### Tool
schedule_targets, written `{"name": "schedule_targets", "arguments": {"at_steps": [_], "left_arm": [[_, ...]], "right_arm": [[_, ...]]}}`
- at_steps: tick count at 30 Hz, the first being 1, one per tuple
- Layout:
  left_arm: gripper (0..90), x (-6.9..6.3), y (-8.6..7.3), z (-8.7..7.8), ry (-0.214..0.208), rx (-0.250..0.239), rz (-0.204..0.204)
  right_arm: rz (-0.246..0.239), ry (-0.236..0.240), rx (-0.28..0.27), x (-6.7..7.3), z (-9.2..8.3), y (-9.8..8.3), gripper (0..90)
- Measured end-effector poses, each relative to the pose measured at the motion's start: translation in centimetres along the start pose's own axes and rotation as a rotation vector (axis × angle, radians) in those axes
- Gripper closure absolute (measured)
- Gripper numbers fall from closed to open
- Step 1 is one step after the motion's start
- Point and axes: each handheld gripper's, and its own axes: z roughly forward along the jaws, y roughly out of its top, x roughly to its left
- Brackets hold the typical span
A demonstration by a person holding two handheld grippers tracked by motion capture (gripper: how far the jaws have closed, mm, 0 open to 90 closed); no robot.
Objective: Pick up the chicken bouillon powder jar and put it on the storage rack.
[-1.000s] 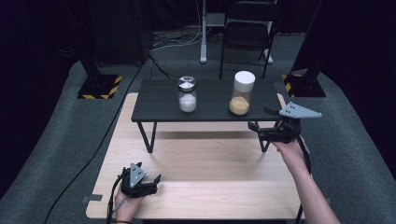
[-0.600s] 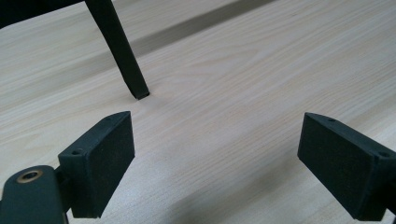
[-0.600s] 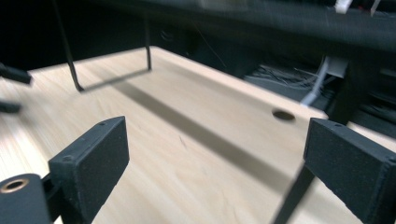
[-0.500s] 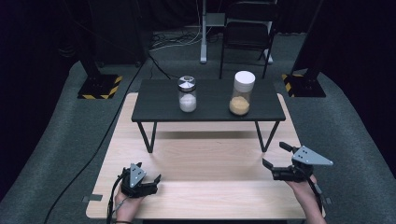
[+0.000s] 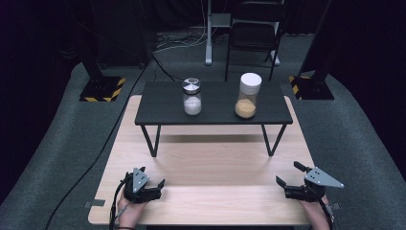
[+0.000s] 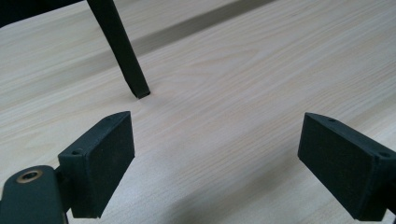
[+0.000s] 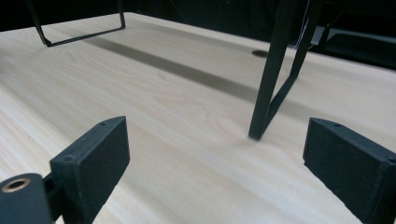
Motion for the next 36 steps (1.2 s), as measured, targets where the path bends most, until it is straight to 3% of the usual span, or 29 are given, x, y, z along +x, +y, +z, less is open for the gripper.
{"name": "schedule_targets", "arguments": {"at_steps": [3,14,36], "left_arm": [[10.5,-0.08,0.04,0.03,0.002,0.002,0.006],[10.6,0.03,0.13,0.08,-0.003,0.006,0.005],[10.5,-0.04,0.19,0.12,-0.002,0.009,0.013]], "right_arm": [[-0.023,-0.005,0.047,0.20,0.36,-0.04,7.0],[0.032,-0.006,0.060,-0.63,0.65,-0.50,7.8],[0.037,-0.018,0.087,-0.66,0.81,-0.27,8.8]]}}
